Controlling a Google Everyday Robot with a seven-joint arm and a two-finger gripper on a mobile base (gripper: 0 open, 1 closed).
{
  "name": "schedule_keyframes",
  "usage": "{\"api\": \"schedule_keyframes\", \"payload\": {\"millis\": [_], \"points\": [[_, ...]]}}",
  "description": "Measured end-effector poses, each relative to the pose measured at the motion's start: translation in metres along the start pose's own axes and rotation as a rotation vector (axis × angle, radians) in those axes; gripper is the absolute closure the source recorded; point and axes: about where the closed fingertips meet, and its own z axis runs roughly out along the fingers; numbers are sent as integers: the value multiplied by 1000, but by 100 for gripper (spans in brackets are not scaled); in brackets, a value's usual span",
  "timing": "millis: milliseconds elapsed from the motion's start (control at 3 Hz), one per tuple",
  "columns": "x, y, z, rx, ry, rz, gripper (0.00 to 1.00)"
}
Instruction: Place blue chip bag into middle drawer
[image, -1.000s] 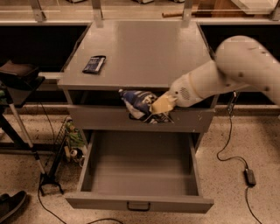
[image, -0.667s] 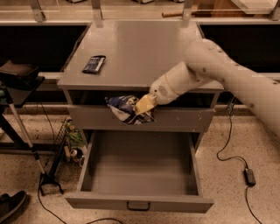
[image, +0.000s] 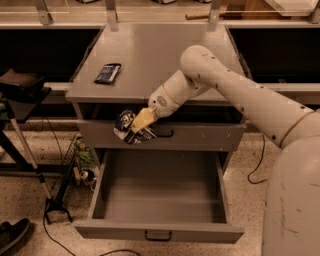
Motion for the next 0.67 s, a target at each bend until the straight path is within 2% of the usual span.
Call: {"api": "schedule_keyframes", "payload": {"millis": [333, 667], "points": [[63, 32, -47, 61, 8, -68, 100], [62, 32, -46, 60, 8, -69, 100]]}}
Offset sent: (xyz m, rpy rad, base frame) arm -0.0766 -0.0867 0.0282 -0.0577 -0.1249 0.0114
